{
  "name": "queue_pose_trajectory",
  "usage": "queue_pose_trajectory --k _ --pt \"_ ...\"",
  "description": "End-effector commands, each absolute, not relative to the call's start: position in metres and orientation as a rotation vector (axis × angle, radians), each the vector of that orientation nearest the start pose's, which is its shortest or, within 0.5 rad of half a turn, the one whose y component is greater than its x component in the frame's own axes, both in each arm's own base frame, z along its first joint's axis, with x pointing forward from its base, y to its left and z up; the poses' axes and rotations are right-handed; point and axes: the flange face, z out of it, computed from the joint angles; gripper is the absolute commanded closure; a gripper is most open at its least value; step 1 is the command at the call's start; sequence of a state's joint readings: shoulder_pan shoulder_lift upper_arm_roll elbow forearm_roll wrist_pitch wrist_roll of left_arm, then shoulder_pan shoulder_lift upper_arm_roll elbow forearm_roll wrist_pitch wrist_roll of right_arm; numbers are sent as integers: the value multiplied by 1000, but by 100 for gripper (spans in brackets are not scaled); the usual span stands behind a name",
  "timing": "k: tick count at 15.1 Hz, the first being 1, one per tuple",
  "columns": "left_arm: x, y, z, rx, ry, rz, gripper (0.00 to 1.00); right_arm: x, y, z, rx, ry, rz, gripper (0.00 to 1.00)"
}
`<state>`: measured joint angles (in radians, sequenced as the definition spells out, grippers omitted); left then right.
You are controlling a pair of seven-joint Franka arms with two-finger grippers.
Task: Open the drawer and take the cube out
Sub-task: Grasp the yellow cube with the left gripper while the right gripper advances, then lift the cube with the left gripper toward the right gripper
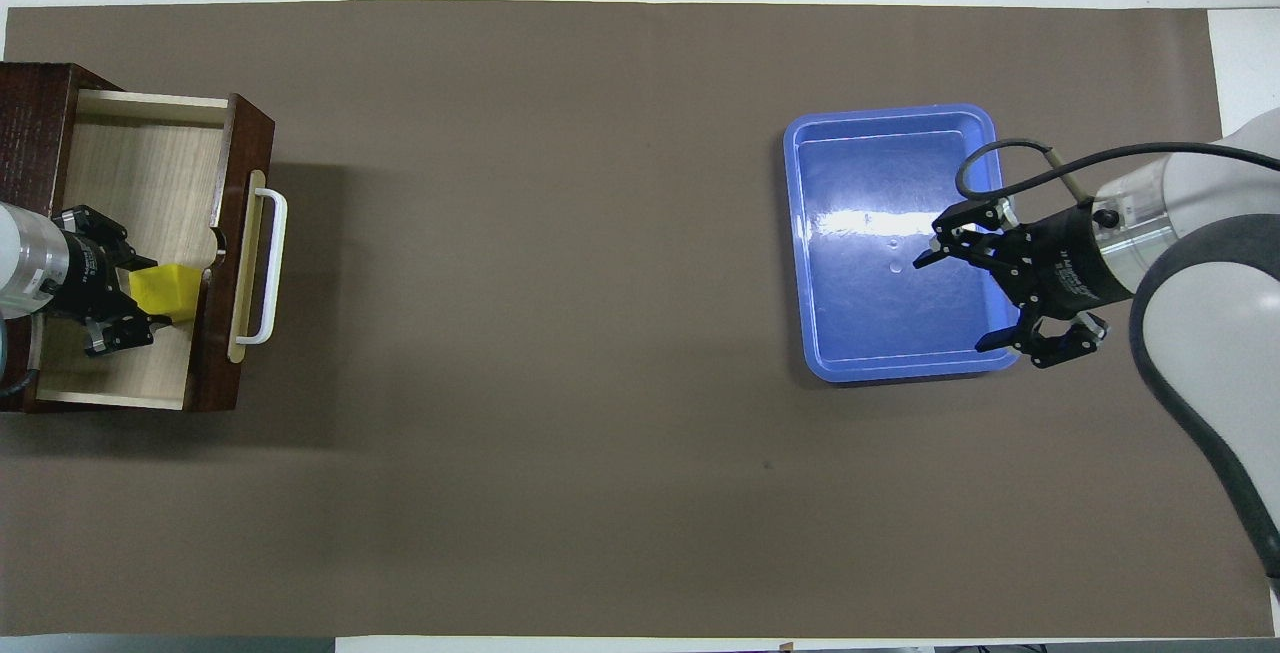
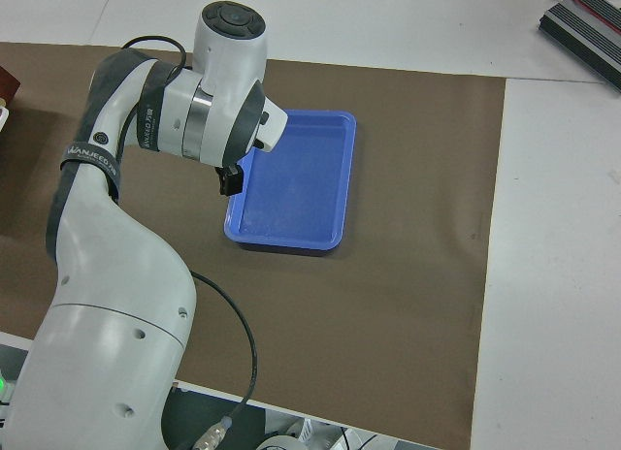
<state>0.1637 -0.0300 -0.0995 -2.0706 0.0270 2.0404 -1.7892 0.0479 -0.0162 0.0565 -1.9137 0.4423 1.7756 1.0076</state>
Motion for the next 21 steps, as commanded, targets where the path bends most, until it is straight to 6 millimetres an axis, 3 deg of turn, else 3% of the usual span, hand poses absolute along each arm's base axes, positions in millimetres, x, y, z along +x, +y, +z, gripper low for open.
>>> queue_pose_trajectory --k 1,3,4,6,8,9,13,16,18,20,21 --pt "546 39 470 1884 2540 -14 100 541 111 479 -2351 1459 507 0" --pt "567 30 503 1918 2544 -65 100 547 124 471 -2261 1529 535 0" --pt "575 20 518 1938 2534 -76 100 548 140 466 -2244 1543 544 0" --pt "583 -22 542 1994 2497 -97 100 549 164 460 -2181 1606 548 0" --pt "584 -56 551 1945 2514 -89 100 550 186 452 -2133 1635 562 0" --pt "581 -84 553 1939 2505 -88 100 550 194 449 -2107 1643 571 0" --pt "552 -200 540 1968 2486 -76 100 544 220 439 -2032 1648 635 0" --pt "509 -296 510 2025 2446 -67 100 533 239 431 -2008 1640 708 0" --pt "495 -324 502 1973 2464 -60 100 533 244 416 -1967 1659 773 0" --pt "473 -362 491 2029 2425 -61 100 530 265 401 -1994 1645 818 0" --pt "472 -367 489 2016 2424 -60 100 531 266 396 -1986 1653 825 0"
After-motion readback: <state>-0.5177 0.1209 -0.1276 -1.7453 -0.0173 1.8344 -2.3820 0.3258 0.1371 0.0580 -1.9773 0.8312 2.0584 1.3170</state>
